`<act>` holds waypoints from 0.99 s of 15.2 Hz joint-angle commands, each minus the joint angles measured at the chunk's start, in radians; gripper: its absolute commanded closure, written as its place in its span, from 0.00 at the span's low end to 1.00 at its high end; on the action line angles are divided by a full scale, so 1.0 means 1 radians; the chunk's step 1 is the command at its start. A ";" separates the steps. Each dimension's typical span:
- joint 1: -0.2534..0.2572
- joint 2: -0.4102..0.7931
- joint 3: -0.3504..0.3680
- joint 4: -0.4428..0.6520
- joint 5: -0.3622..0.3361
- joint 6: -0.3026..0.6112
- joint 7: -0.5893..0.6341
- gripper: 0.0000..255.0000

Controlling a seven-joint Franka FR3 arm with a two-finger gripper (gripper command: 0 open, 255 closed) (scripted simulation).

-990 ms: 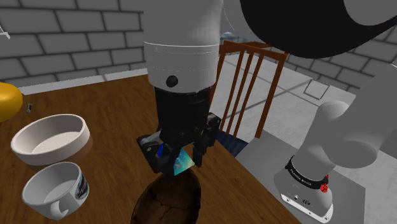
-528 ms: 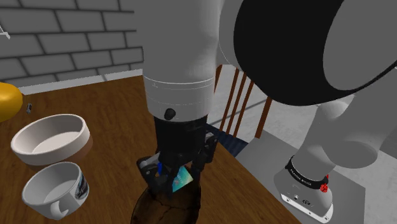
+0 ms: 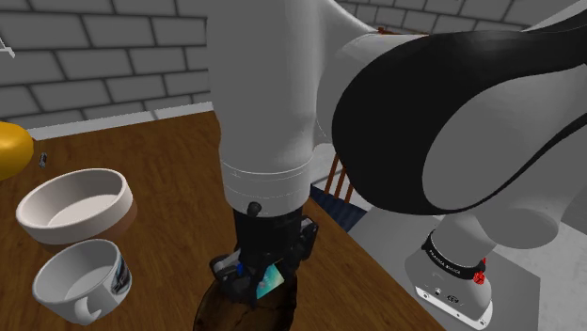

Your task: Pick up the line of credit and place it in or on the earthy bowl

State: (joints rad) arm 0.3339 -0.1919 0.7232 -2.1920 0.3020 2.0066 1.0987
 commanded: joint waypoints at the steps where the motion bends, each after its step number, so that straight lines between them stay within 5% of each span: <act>1: -0.001 0.013 0.005 -0.007 -0.006 0.018 0.002 1.00; 8: -0.001 0.013 0.004 -0.006 -0.006 0.018 0.002 1.00; 9: -0.001 0.013 0.004 -0.006 -0.006 0.018 0.002 0.00; 15: -0.003 0.000 -0.004 0.017 -0.003 -0.017 -0.001 0.00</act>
State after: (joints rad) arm 0.3332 -0.1910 0.7228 -2.1897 0.3013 2.0062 1.0981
